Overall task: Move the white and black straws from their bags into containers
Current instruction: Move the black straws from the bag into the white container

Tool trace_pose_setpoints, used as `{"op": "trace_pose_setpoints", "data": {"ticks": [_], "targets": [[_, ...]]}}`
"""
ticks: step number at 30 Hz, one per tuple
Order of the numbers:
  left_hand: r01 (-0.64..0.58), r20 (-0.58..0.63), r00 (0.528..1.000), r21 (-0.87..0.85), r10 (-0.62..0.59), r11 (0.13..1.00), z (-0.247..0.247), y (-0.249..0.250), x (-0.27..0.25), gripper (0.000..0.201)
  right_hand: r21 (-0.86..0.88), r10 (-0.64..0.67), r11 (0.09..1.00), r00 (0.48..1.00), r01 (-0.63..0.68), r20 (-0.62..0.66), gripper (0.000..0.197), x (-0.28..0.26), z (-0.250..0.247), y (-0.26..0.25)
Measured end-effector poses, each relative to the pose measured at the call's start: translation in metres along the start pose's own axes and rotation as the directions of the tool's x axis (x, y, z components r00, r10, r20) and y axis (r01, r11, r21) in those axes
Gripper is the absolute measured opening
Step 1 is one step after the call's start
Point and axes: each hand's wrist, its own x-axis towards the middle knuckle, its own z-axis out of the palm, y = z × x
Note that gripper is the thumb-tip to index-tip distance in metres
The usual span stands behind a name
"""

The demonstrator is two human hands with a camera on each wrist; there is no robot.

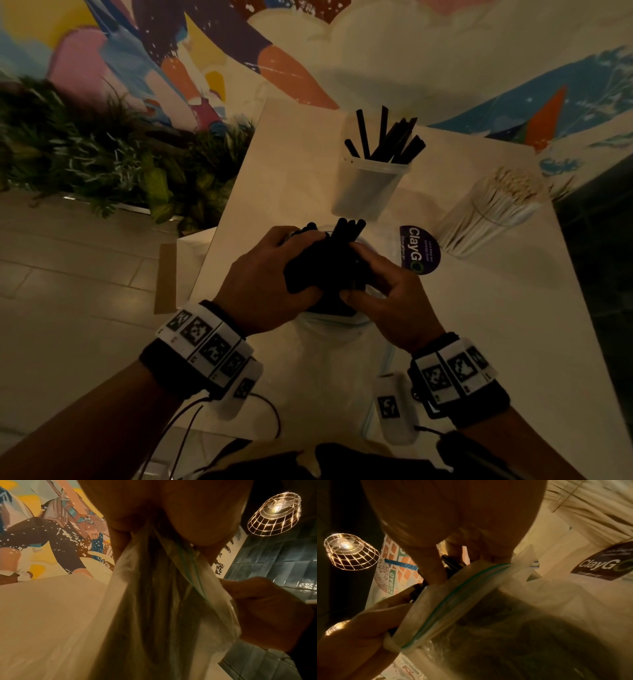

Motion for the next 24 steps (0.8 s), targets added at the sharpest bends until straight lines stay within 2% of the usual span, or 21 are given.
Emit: {"op": "trace_pose_setpoints", "data": {"ticks": [7,12,14,19,24], "targets": [[-0.002,0.014,1.0,0.021,0.002,1.0,0.002,0.011,0.0,0.085,-0.066,-0.083,0.995,0.987,0.075,-0.139,0.041,-0.001,0.008,0.006],[0.021,-0.026,0.999,0.024,-0.02,0.999,0.006,0.016,0.001,0.074,-0.14,-0.152,0.982,0.967,0.125,-0.205,0.037,-0.002,0.009,0.01],[0.025,-0.034,0.999,0.018,-0.024,1.0,0.006,0.016,0.001,0.07,-0.164,-0.175,0.977,0.957,0.139,-0.232,0.03,-0.001,0.008,0.01],[0.034,-0.04,0.999,0.011,-0.034,0.999,0.006,0.012,0.001,0.065,-0.162,-0.121,0.983,0.963,0.083,-0.24,0.02,-0.001,0.006,0.011],[0.034,-0.031,0.999,0.029,-0.033,0.999,0.005,0.011,0.001,0.063,-0.266,-0.135,0.963,0.944,0.052,-0.302,0.012,0.005,0.004,0.016]]}}
